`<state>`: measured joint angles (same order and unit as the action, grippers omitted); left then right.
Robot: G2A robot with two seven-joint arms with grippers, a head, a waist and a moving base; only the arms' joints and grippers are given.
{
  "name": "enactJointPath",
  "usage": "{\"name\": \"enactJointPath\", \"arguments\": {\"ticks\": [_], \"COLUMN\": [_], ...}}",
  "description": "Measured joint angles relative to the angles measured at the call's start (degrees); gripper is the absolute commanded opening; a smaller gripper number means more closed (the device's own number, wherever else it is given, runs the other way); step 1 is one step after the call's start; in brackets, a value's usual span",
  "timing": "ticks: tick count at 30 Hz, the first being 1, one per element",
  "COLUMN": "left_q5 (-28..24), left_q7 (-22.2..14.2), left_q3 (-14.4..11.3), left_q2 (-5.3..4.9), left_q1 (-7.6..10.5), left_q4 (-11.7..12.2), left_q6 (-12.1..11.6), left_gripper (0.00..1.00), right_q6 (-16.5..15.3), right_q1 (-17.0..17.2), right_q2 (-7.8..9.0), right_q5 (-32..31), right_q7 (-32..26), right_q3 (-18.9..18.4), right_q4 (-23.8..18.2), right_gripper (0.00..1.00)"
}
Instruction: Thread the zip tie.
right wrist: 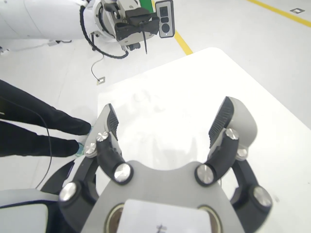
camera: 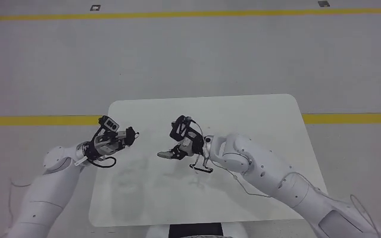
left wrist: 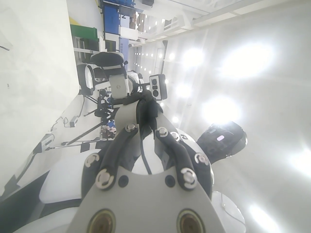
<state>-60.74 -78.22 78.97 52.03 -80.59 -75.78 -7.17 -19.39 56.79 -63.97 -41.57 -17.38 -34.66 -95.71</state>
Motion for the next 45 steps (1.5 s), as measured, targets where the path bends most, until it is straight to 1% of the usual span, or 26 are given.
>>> {"name": "enactJointPath", "arguments": {"ticks": [2,7,10,14,17,20,23,31,34,36,37,39,45], "left_q5": [-4.29,-6.88,-6.82,-6.29,-6.02,-6.96,-7.32,-7.22,-6.66,-5.29,-4.72,-4.19,-4.25], "left_q7": [-1.37,-1.42,-1.42,-1.42,-1.42,-1.36,-1.41,-1.39,0.44,1.98,2.58,3.11,3.05], "left_q3": [-0.15,-1.14,-2.41,-4.67,-6.66,-8.87,-9.8,-9.84,-10.53,-11.06,-11.27,-11.48,-11.46], "left_q2": [0.21,0.42,0.63,1.12,1.64,2.34,2.66,2.66,2.85,2.96,3.01,3.06,3.06], "left_q1": [-0.1,0.09,0.95,3.14,5.33,7.56,8.48,8.5,8.28,8.7,8.94,9.19,9.17], "left_q4": [-0.68,-2.08,-2.49,-3.01,-3.25,-3.21,-3.25,-3.35,-5.48,-6.83,-7.13,-7.36,-7.32], "left_q6": [2.16,3.27,3.61,3.89,4.32,5.33,5.81,5.79,6.24,6.77,6.95,7.11,7.08], "left_gripper": [0.0,0.0,0.0,0.0,0.0,0.0,0.0,0.0,0.0,0.0,0.0,0.0,0.0], "right_q6": [-0.11,-0.09,-0.09,-0.09,-0.09,-0.09,-0.09,-0.09,-0.09,-0.09,-0.09,-0.09,-0.09], "right_q1": [2.04,5.28,6.94,9.32,11.5,13.28,13.3,13.27,13.27,13.27,13.27,13.27,13.27], "right_q2": [0.62,2.56,3.72,4.97,5.67,6.08,6.09,6.08,6.08,6.08,6.08,6.08,6.08], "right_q5": [1.03,0.21,-1.22,-3.54,-5.01,-4.95,-4.89,-4.89,-4.9,-4.9,-4.9,-4.9,-4.9], "right_q7": [4.54,10.96,13.29,14.98,16.08,14.69,14.51,14.57,14.57,14.57,14.57,14.57,14.56], "right_q3": [-1.57,-4.03,-5.43,-7.42,-9.02,-10.16,-10.2,-10.18,-10.18,-10.18,-10.18,-10.18,-10.18], "right_q4": [-0.92,-3.46,-4.74,-6.47,-7.84,-8.47,-8.54,-8.52,-8.52,-8.52,-8.52,-8.52,-8.52], "right_gripper": [1.0,1.0,1.0,1.0,1.0,1.0,1.0,1.0,1.0,1.0,1.0,1.0,1.0]}}
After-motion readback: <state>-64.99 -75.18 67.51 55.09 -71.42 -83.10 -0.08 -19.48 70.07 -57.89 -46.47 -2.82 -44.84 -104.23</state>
